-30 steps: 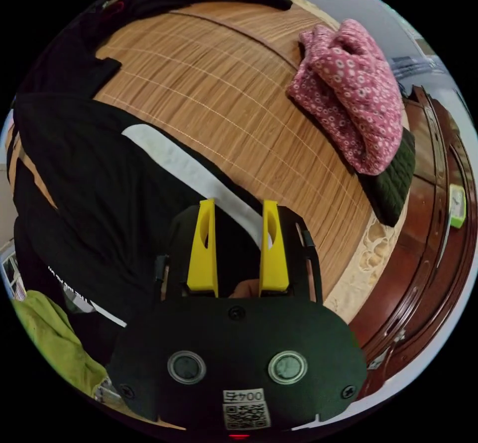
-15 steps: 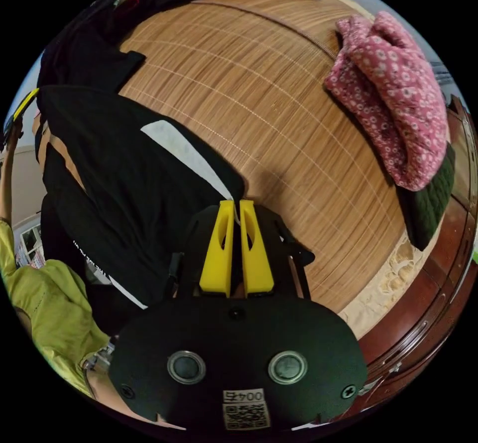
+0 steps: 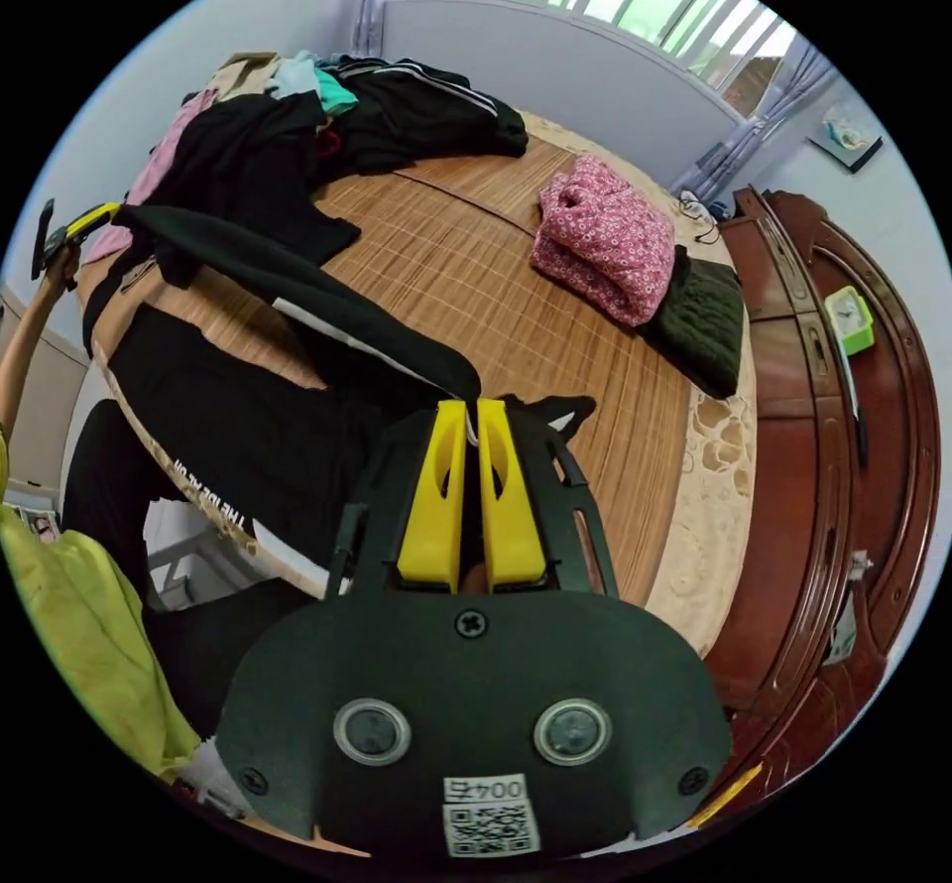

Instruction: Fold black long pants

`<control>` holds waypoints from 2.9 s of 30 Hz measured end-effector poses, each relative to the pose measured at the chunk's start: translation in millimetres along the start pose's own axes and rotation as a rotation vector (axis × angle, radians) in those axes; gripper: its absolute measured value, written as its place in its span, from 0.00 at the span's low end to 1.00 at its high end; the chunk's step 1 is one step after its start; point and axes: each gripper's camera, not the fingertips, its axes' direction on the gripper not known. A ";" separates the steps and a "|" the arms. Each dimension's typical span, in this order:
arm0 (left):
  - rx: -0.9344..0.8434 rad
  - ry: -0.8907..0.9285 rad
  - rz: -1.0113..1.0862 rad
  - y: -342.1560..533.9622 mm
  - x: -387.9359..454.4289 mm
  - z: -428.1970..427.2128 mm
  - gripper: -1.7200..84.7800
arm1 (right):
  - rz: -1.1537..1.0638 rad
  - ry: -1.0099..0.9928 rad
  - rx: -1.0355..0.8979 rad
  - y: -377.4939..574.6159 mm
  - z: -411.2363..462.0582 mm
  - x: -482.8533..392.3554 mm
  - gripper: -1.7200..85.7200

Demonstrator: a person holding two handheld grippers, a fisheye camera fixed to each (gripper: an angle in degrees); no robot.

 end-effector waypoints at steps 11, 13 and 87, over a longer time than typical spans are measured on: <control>-0.124 0.089 0.085 238.0 64.6 10.2 0.03 | 0.096 0.011 -0.076 155.1 58.3 -103.4 0.03; -0.137 0.094 0.075 272.9 75.9 16.7 0.03 | 0.141 -0.006 -0.085 167.3 71.6 -106.8 0.03; 0.017 0.602 -1.116 843.7 325.4 176.6 0.16 | -0.830 -0.799 -0.063 -220.5 488.7 -743.9 0.12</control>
